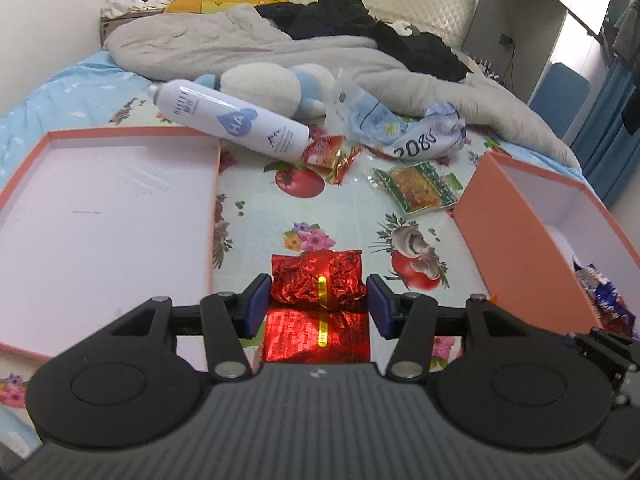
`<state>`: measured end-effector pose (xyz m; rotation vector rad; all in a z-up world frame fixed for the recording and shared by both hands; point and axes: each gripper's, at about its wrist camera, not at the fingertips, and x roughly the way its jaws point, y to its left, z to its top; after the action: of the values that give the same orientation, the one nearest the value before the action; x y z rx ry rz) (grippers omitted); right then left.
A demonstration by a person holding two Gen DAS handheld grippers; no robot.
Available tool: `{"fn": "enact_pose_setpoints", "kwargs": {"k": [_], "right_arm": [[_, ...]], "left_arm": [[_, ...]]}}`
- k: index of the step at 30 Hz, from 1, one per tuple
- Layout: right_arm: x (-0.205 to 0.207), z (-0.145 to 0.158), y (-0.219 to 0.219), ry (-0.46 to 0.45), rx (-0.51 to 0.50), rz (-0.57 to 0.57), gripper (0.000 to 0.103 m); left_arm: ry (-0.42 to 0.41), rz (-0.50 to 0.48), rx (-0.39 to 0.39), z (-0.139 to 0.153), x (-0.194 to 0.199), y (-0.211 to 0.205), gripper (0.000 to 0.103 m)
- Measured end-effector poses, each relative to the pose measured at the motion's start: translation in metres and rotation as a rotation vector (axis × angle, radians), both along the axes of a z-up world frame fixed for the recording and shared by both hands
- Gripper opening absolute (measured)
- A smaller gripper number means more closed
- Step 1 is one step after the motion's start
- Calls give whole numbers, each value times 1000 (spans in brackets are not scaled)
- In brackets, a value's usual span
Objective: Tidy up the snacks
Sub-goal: 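Lift both held packs and carry them over the deep pink box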
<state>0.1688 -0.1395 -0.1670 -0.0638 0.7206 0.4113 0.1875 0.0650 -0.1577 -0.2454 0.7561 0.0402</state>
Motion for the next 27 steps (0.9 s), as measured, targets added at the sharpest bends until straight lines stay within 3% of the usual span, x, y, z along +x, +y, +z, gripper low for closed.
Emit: {"fn": "enact_pose_setpoints", "kwargs": {"k": [5, 16, 27], "right_arm": [[-8, 22, -15, 3, 96, -75, 59], [-36, 74, -28, -91, 111, -145, 59], [-41, 146, -65, -254, 104, -204, 59]], "left_arm": [[-16, -11, -6, 20, -16, -3, 58], [-82, -49, -37, 78, -44, -19, 58], [-218, -123, -52, 149, -30, -67, 58]]}}
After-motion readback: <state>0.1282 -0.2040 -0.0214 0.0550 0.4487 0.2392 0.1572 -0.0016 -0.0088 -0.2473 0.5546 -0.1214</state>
